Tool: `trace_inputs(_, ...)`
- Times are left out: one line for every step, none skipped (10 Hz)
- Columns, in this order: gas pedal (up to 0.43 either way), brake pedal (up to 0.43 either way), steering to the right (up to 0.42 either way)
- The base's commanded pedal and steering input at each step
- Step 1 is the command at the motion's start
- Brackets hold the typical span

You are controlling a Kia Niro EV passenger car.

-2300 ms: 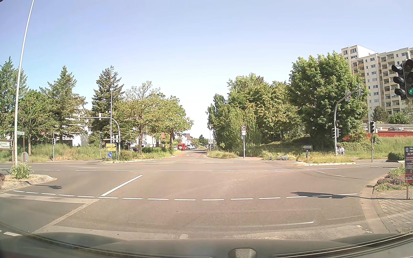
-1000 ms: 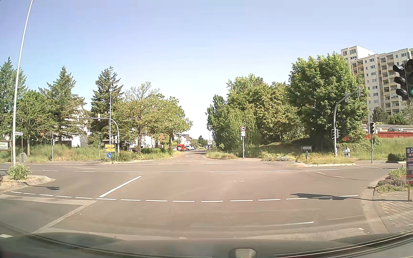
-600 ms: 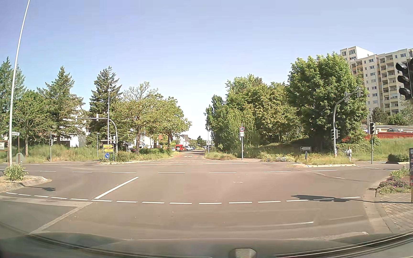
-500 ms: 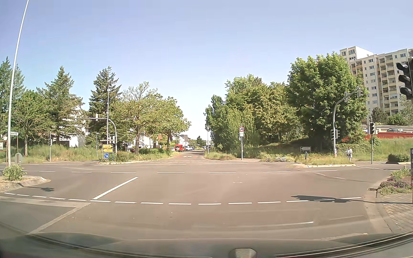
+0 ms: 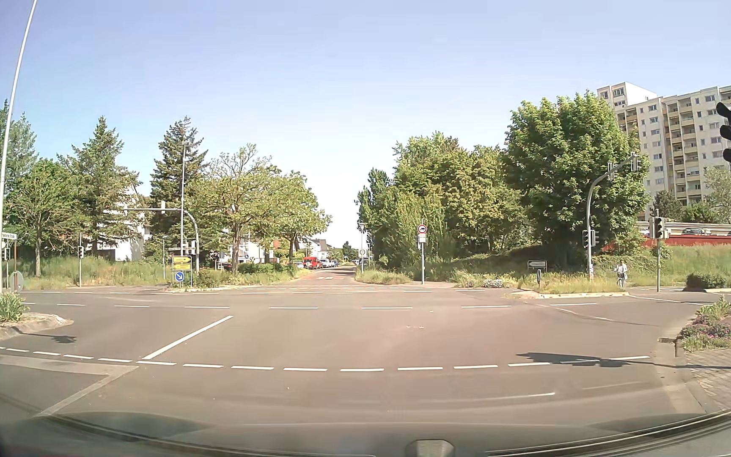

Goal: Follow the waypoints while adhering to traffic rules and regulations

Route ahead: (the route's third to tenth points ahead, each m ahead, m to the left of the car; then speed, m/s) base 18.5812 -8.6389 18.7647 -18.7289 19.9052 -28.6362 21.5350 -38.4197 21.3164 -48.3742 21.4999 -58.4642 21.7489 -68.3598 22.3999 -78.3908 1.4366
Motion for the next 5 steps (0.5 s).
trace_inputs(0.157,0.024,0.09)
trace_inputs(0.157,0.018,0.09)
trace_inputs(0.157,0.024,0.09)
trace_inputs(0.157,0.024,0.09)
trace_inputs(0.157,0.024,0.09)
